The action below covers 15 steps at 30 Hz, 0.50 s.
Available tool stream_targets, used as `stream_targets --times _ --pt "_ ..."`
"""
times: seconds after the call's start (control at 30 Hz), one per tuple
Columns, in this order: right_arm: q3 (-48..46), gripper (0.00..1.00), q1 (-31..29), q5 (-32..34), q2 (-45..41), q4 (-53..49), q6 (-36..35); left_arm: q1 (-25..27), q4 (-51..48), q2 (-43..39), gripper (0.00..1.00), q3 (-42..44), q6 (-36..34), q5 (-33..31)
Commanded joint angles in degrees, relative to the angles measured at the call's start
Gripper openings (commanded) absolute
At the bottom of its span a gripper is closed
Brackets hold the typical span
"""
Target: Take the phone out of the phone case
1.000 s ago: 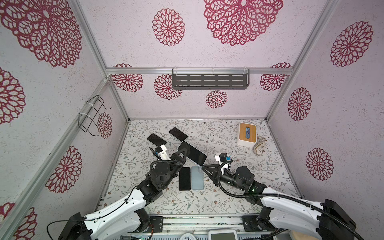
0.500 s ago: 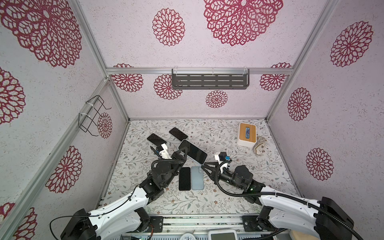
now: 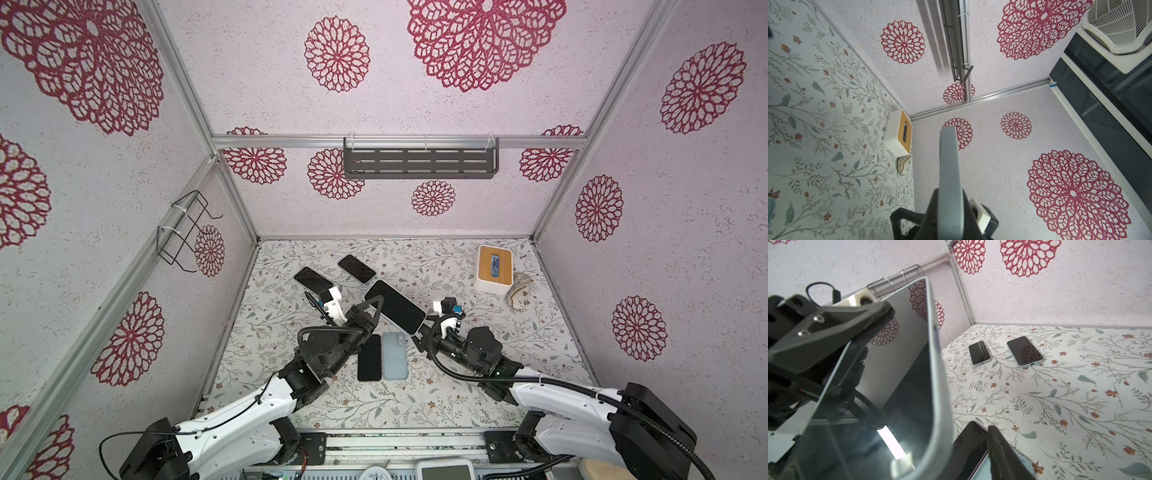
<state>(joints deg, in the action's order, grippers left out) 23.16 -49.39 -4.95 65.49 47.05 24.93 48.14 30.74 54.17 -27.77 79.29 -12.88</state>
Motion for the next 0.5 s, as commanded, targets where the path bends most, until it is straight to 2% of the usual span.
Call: stream_targets --times 0.0,0.27,0.47 --pt "-1.8 0.61 0.3 -1.8 -1.9 8.8 2.9 0.3 4.3 -2.3 0.00 1.7 -0.3 0.1" --pt "-6.6 0.86 0.3 -11.7 -2.8 19.0 7.0 -0.1 5.5 -3.4 0.00 2.3 -0.3 -0.4" --pt "-7.0 0.88 0.1 -16.1 -1.4 24.0 8.7 -0.2 6.3 -3.4 0.00 2.8 -0.1 -0.6"
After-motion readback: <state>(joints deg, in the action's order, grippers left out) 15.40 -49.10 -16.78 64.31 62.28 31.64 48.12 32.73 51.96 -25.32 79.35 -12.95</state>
